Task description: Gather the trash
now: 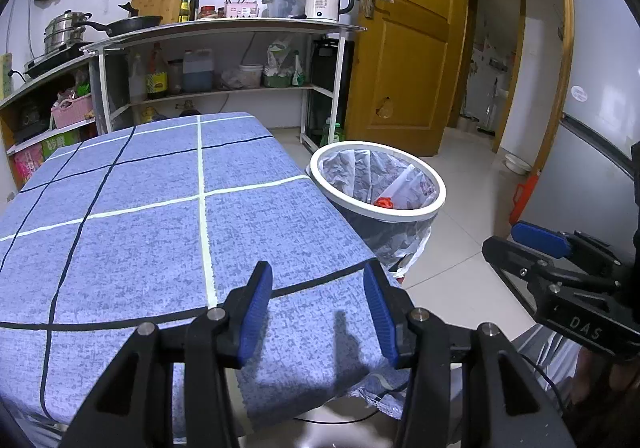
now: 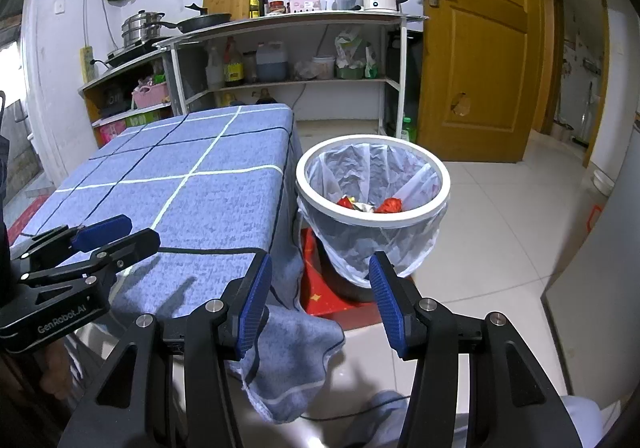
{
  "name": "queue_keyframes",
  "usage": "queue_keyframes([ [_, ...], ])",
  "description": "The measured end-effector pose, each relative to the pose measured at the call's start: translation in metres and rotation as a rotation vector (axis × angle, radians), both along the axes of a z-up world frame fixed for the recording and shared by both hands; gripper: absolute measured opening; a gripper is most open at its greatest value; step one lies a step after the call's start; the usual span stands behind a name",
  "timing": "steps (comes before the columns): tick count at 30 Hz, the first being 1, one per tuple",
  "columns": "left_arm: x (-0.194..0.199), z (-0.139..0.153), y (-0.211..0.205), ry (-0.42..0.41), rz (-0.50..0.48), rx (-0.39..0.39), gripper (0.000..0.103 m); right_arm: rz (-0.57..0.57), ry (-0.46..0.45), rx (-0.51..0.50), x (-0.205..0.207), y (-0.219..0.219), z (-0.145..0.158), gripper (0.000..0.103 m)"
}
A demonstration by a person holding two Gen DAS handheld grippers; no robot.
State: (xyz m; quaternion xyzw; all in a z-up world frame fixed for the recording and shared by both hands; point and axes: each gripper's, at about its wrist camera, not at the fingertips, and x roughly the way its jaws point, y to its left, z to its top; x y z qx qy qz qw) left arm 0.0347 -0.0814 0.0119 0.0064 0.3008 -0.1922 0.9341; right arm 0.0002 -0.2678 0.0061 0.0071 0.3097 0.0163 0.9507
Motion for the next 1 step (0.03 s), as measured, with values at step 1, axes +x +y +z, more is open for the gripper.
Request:
queue_keyframes([
  [1,0.0,0.0,0.0002,0.002,0.0,-0.001,0.05,0.001,0.001,0.0,0.0006,-0.0001,0.0001,0.052],
])
